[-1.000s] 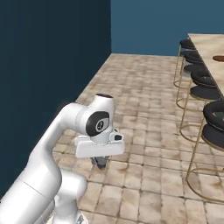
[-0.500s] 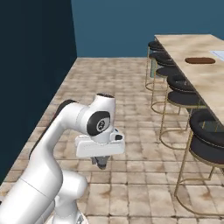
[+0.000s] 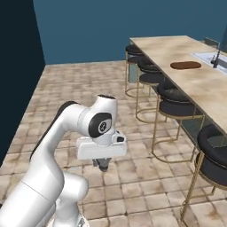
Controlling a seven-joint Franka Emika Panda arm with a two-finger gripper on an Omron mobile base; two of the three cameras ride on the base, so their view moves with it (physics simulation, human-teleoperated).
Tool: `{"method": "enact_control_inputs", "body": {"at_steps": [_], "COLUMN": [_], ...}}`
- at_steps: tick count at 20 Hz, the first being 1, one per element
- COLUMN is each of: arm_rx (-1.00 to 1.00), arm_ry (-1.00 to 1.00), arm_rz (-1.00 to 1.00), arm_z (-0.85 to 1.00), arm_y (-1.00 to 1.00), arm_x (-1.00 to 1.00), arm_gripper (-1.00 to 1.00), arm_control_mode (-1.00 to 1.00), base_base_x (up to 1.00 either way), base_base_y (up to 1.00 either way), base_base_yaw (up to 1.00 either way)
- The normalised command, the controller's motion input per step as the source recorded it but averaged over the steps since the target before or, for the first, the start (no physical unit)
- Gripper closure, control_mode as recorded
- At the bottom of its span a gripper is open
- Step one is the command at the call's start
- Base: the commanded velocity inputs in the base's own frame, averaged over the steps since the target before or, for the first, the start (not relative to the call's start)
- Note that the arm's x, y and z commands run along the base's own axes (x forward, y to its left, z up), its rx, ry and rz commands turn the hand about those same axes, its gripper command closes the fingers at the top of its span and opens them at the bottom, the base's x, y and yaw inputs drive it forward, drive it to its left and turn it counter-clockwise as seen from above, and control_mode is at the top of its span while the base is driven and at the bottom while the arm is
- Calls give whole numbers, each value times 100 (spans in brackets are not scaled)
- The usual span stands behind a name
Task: Pick up the knife from the drawer and place it on the cutting board. Then place the meat from the plate to the cutting board.
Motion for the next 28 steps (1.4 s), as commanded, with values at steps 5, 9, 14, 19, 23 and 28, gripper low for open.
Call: {"method": "enact_control_inputs", "body": {"at_steps": [5, 9, 14, 19, 23, 28], "arm_rx": [0, 0, 0, 0, 0, 0], "arm_ry": [0, 0, 0, 0, 0, 0], "arm_rz": [0, 0, 0, 0, 0, 0], "arm_z": [0, 0, 0, 0, 0, 0], "arm_y": [0, 0, 0, 0, 0, 0], "arm_x": [0, 0, 0, 0, 0, 0], "arm_gripper": [100, 100, 100, 100, 100, 100], "arm_control_mode": [100, 100, 100, 100, 100, 100], "base_base_x": [93, 92, 91, 91, 92, 93], "base_base_y": [81, 84, 85, 84, 84, 81], "base_base_yaw": [-32, -31, -31, -31, -30, -30]}}
